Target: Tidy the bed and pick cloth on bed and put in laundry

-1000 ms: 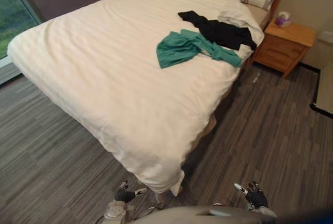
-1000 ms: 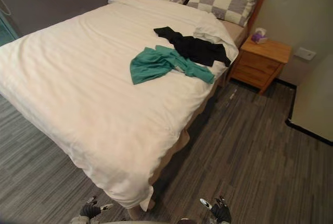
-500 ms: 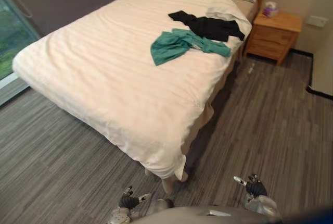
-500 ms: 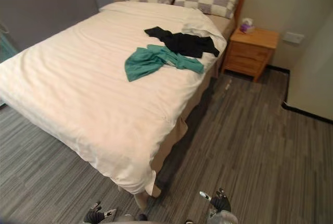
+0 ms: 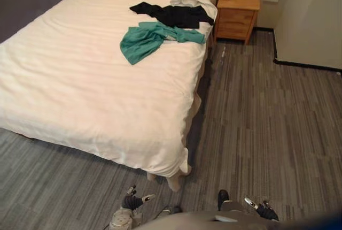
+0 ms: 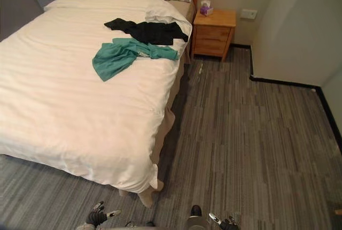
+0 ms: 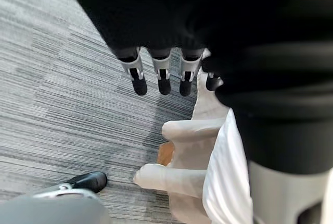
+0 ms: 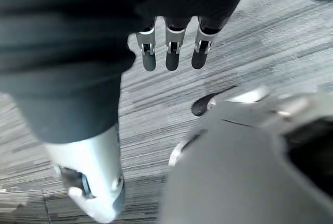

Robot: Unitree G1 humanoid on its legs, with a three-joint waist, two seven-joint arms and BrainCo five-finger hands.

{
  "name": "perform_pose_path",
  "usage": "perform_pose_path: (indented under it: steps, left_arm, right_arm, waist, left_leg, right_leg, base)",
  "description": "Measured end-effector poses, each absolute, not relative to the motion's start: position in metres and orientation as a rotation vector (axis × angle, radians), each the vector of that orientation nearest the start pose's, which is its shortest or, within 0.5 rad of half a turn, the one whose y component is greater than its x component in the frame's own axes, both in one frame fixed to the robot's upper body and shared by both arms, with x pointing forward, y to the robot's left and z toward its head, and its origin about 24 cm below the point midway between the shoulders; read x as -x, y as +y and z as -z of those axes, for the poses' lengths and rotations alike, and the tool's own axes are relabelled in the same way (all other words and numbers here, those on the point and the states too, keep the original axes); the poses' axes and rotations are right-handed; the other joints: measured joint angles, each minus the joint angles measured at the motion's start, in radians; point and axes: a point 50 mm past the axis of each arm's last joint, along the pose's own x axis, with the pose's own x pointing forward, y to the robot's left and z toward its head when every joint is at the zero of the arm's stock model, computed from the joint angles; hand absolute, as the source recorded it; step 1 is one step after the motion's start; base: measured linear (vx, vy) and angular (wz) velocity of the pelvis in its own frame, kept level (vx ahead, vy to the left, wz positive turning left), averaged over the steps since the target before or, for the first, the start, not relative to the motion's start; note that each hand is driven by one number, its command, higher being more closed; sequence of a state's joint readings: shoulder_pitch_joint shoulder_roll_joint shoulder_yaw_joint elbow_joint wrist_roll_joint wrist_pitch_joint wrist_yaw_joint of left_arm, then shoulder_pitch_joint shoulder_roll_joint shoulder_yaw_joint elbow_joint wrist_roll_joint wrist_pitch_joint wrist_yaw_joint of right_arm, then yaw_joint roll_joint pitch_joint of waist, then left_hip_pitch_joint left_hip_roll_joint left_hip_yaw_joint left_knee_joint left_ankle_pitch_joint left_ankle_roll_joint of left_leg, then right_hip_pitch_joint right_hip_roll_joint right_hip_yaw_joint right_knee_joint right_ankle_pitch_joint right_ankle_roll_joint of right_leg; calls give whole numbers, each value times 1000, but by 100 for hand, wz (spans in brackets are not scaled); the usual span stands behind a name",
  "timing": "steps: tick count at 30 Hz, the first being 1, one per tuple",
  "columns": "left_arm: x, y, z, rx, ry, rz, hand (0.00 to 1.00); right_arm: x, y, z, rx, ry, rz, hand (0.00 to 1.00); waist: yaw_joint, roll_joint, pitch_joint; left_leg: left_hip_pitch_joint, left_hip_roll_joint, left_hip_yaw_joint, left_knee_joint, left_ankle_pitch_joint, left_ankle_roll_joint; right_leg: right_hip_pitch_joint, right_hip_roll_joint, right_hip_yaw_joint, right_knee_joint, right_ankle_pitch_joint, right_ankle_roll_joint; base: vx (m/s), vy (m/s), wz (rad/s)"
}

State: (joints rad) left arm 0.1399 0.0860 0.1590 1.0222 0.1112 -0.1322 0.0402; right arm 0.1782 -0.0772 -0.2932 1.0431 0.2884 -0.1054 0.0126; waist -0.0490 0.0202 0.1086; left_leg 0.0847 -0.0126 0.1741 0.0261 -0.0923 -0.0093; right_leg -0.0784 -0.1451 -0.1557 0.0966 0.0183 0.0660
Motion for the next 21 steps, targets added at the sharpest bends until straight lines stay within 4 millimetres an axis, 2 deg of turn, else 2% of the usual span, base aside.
perform_pose_path:
  steps: [3, 4, 5, 6, 7, 8, 9, 10, 12, 15, 16, 21]
  left_arm:
    - [-86, 215, 155, -126, 1024, -212, 0]
    - [-85, 216, 155, -118, 1025, -225, 0]
    - [-84, 210, 156, -90, 1030, -238, 0]
    - [-82, 211, 157, -82, 1035, -251, 0]
    - [-82, 213, 156, -88, 1044, -256, 0]
    - [-80, 217, 156, -96, 1054, -261, 0]
    - [-77, 223, 156, -109, 1069, -271, 0]
    - [-79, 223, 157, -108, 1089, -269, 0]
    - [-80, 218, 158, -92, 1098, -268, 0]
    - [-86, 211, 159, -54, 1091, -285, 0]
    - [-78, 220, 160, -88, 1105, -285, 0]
    - [-78, 220, 160, -88, 1105, -286, 0]
  right_arm:
    - [-67, -215, 160, -309, 997, 502, 0]
    - [-70, -213, 159, -315, 982, 498, 0]
    - [-76, -216, 157, -309, 954, 497, 0]
    - [-82, -216, 156, -306, 944, 488, 0]
    - [-84, -214, 156, -307, 946, 481, 0]
    - [-82, -211, 157, -311, 956, 477, 0]
    - [-76, -207, 159, -317, 982, 474, 0]
    - [-76, -209, 161, -308, 1003, 471, 0]
    - [-80, -212, 161, -294, 1022, 469, 0]
    - [-75, -215, 162, -292, 1066, 474, 0]
    - [-73, -215, 164, -299, 1083, 457, 0]
    - [-72, -215, 164, -299, 1085, 458, 0]
  waist:
    - [9, -35, 14]
    - [10, -36, 13]
    - [13, -1, 9]
    - [17, -5, 16]
    - [12, -15, 11]
    - [10, -29, 4]
    - [25, -66, -15]
    - [40, -59, -21]
    - [35, -32, -16]
    - [32, -19, -16]
    - [41, -45, -14]
    - [41, -45, -14]
  left_leg:
    - [9, 12, 45, 45, -26, 0]
    - [4, 23, 66, 52, -27, 8]
    - [-7, 62, 94, 45, -28, 14]
    - [3, 78, 120, 49, -28, 15]
    - [11, 84, 125, 51, -31, 8]
    - [22, 82, 130, 51, -34, 0]
    - [31, 65, 147, 60, -52, -29]
    - [32, 78, 155, 77, -56, -30]
    - [22, 98, 128, 89, -56, -28]
    - [19, 102, 135, 88, -56, -29]
    - [56, 13, 114, 28, -37, 2]
    - [56, 12, 113, 28, -36, 2]
  right_leg:
    - [-9, 4, 5, 24, -28, -25]
    - [-9, 3, -21, 24, -63, -31]
    - [-16, 0, -75, 73, -104, -52]
    - [-50, -25, -111, 247, -125, -69]
    - [-45, -40, -123, 330, -149, -69]
    - [-15, -48, -130, 328, -154, -62]
    - [33, -32, -108, 209, -182, -14]
    - [73, -3, -106, 106, -148, -16]
    - [130, 40, -100, -27, -76, -18]
    - [158, 61, -81, -109, -34, -18]
    - [190, -1, -61, -199, 48, 27]
    - [190, -1, -61, -199, 48, 27]
  base:
    - [-116, -24, -31]
    - [-92, -15, -44]
    - [-114, -47, -61]
    - [-66, -54, -64]
    - [-32, -68, -45]
    - [55, -57, -52]
    - [86, -72, -79]
    - [87, -75, -82]
    - [53, -57, -32]
    - [28, -13, -11]
    - [13, -1, -6]
    - [0, 0, 0]
